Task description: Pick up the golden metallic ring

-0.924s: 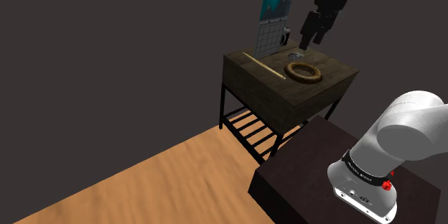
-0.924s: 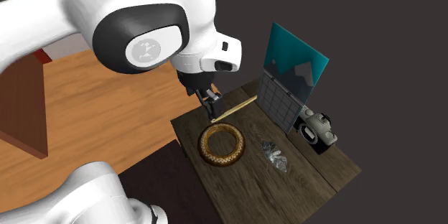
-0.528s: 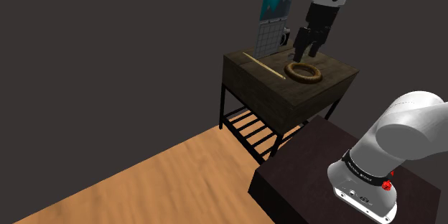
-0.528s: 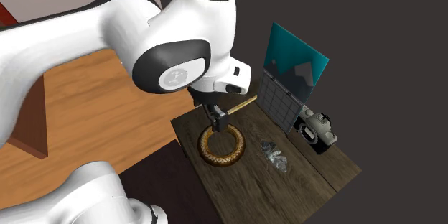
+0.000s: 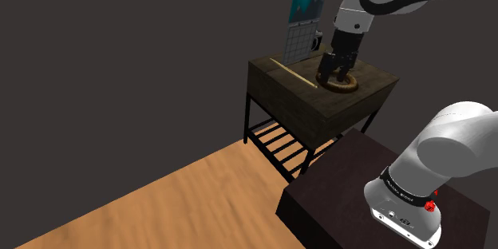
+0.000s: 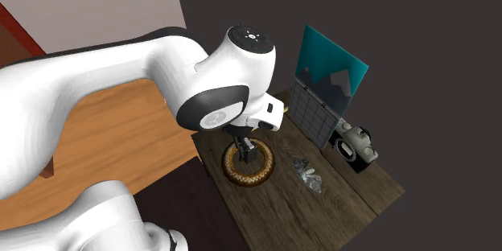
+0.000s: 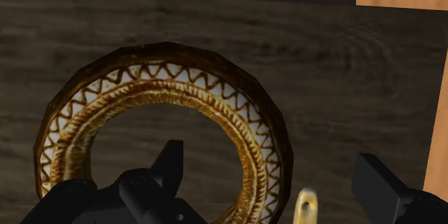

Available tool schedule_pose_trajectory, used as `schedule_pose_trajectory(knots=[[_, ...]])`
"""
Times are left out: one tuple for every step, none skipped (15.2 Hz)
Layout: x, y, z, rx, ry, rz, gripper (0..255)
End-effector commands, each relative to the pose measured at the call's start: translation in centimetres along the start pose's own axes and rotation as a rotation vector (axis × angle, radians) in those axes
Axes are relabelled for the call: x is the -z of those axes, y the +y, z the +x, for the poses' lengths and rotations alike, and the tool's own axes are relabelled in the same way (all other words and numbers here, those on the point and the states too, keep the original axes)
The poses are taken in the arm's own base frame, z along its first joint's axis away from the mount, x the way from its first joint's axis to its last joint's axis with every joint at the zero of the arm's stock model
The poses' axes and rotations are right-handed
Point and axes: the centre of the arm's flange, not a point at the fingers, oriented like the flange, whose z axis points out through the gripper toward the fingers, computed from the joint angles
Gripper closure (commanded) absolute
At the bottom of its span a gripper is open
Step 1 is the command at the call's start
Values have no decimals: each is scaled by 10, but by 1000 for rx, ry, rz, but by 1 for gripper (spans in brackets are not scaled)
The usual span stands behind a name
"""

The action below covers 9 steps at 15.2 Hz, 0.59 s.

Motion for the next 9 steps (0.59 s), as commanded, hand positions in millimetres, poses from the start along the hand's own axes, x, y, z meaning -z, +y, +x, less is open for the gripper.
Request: schedule_pose_trajectory(knots=[[-11, 2, 2, 0, 0, 0, 0], [-14, 2, 2, 0, 0, 0, 0], [-14, 2, 2, 0, 0, 0, 0], [-14, 2, 3, 0, 0, 0, 255], [-14, 2, 2, 0, 0, 0, 255], [-14, 2, 2, 0, 0, 0, 255], [-14, 2, 2, 0, 0, 0, 255], [-14, 2, 2, 0, 0, 0, 255], [-14, 2, 2, 0, 0, 0, 255]])
